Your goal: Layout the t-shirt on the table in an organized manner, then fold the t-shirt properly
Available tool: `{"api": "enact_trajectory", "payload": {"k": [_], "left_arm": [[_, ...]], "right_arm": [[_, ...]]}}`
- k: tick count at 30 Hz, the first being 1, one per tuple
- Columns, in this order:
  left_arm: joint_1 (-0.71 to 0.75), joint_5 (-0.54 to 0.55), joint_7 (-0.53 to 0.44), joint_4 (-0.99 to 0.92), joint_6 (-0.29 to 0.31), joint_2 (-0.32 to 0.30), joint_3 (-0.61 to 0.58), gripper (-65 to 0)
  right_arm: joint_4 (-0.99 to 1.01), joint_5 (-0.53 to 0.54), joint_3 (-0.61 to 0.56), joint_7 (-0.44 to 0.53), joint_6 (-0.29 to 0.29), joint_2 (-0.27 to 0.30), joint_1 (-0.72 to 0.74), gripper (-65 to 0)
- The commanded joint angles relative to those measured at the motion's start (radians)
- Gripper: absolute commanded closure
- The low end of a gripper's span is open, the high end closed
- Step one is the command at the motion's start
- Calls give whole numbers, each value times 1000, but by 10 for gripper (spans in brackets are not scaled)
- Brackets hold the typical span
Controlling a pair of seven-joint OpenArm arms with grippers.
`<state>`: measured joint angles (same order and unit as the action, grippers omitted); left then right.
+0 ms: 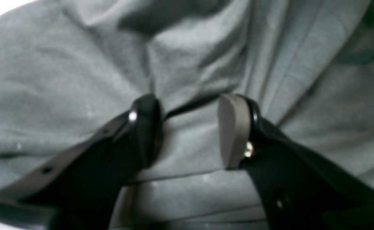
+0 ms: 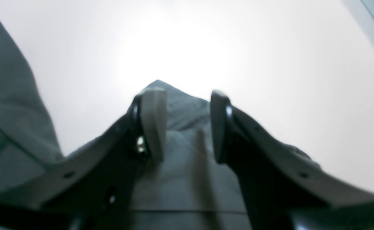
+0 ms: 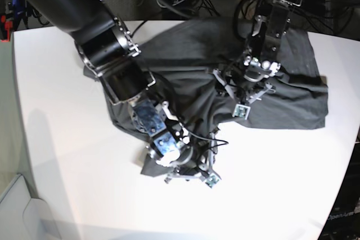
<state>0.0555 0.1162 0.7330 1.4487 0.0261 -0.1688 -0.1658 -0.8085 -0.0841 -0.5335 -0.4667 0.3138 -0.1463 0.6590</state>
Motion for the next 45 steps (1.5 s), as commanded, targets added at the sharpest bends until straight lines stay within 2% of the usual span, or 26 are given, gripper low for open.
{"api": "enact_trajectory", "payload": {"k": [1, 6, 17, 29, 31, 35, 40, 45], "left_arm": [[48, -5, 208, -30, 15, -7, -13, -307], [59, -2, 210, -29, 15, -5, -13, -307], [123, -5, 205, 36, 15, -13, -15, -307], [155, -5, 210, 45, 13, -15, -53, -307], [159, -5, 210, 57, 13, -16, -53, -307], [169, -5, 210, 86, 13, -39, -54, -307], [171, -5, 210, 102, 10, -48, -50, -307], [172, -5, 208, 99, 10, -48, -48, -307]], "right_arm": [[-16, 31, -20, 26, -6, -11, 35, -241], [-16, 106, -115, 29, -8, -11, 23, -241], [53, 106, -118, 170, -9, -11, 2, -241], [54, 106, -116, 207, -9, -11, -6, -244], [56, 106, -116, 213, -9, -11, -6, -260], [145, 106, -116, 288, -9, -11, -9, -297], [269, 105, -116, 392, -9, -11, -8, -307], [294, 105, -119, 405, -9, -11, -8, -307]]}}
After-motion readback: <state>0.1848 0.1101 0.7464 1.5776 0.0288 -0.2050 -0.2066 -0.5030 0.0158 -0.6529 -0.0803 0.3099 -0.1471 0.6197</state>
